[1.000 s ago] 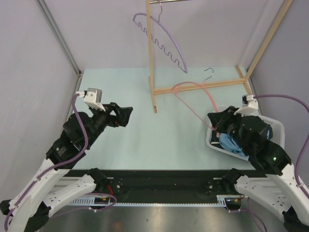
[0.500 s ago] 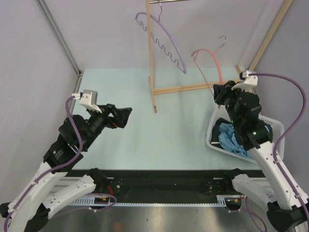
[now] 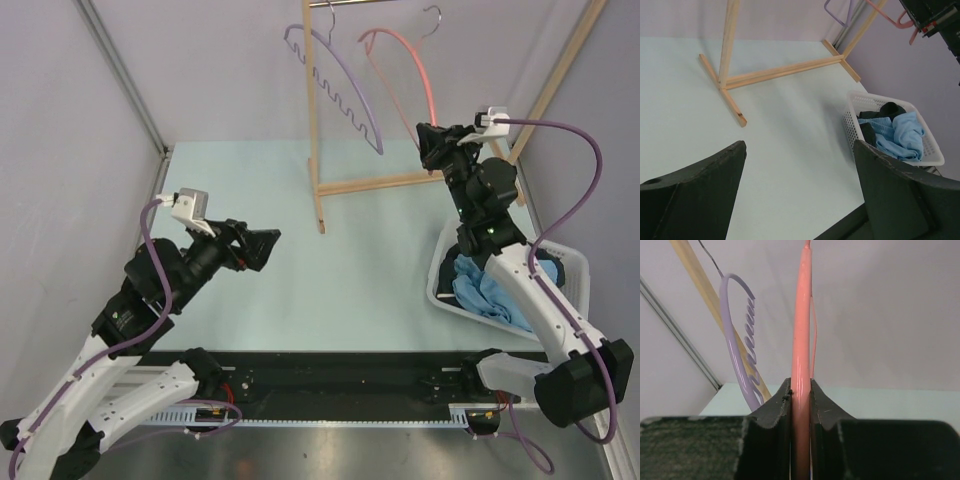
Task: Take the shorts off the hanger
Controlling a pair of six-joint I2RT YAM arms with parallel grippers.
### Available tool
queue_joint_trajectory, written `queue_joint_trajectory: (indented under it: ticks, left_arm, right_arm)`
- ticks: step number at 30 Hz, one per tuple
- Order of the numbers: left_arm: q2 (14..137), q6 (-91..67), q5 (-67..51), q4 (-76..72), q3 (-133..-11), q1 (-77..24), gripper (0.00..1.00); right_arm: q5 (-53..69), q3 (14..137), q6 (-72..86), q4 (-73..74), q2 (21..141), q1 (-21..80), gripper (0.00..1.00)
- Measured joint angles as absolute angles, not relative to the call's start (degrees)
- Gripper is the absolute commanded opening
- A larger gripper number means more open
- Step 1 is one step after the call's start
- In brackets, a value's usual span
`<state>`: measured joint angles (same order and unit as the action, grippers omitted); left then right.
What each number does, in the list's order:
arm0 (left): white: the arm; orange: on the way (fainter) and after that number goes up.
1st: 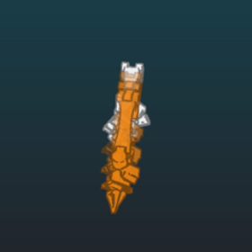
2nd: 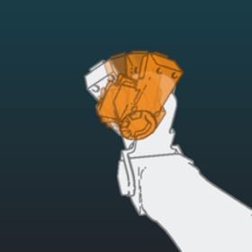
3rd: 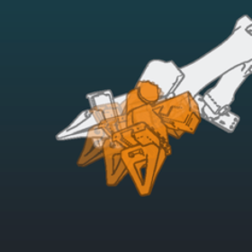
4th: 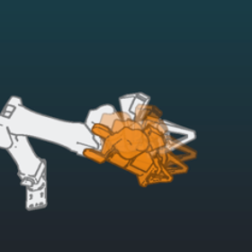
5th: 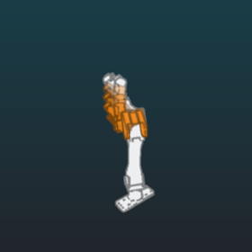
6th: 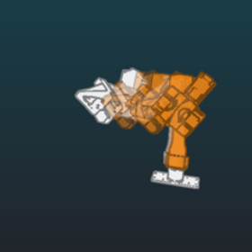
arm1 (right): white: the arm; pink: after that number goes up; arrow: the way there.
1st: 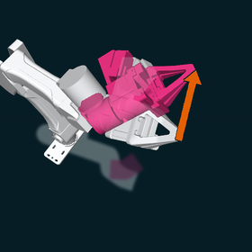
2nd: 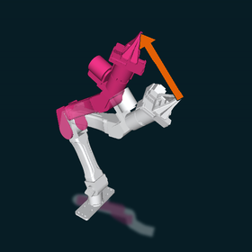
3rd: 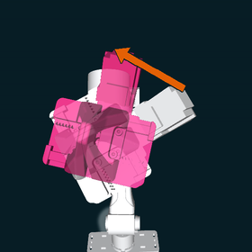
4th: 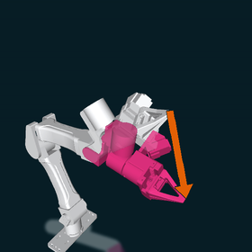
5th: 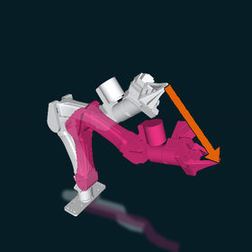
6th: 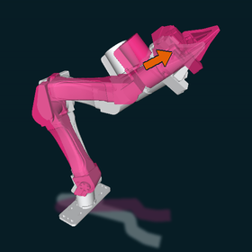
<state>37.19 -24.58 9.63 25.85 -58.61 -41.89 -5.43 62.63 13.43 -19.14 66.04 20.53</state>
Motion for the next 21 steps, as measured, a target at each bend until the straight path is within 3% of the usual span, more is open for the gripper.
queue_joint_trajectory:
  ticks: [21]
  left_arm:
    - [36.95,-23.94,8.56,26.30,-58.61,-41.89,0.93]
  right_arm:
    - [1.52,72.82,17.23,-27.35,80.18,20.88,0.00]
